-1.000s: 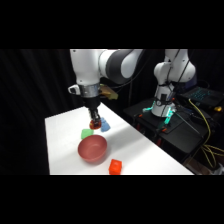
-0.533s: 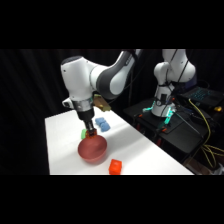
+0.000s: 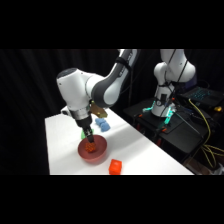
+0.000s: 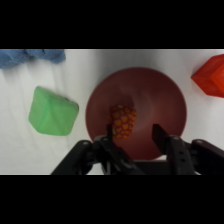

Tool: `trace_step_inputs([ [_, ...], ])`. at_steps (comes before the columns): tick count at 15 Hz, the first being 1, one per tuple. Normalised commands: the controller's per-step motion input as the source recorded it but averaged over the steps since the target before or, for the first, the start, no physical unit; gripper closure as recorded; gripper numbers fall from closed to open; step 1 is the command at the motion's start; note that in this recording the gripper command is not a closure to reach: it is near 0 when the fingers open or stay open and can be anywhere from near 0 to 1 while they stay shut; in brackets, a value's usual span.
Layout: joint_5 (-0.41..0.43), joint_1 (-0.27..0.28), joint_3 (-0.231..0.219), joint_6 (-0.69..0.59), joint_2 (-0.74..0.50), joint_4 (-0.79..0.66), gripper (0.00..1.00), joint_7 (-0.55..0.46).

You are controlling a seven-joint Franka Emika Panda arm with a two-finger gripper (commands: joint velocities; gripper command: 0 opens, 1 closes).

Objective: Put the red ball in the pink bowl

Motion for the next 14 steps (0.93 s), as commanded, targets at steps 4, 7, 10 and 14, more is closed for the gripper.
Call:
trace_step_inputs([
  [4, 0.030, 0.041, -0.005, -0.45, -0.22, 0.15, 0.00, -0.15],
  [7, 0.010, 0.054, -0.001, -0.47, -0.38, 0.08, 0.00, -0.10],
  [10, -0.009, 0.049, 0.000, -0.34, -0.37, 0.01, 0.00, -0.03],
  [14, -0.063, 0.034, -0.001, -0.18, -0.31, -0.08, 0.00, 0.00],
])
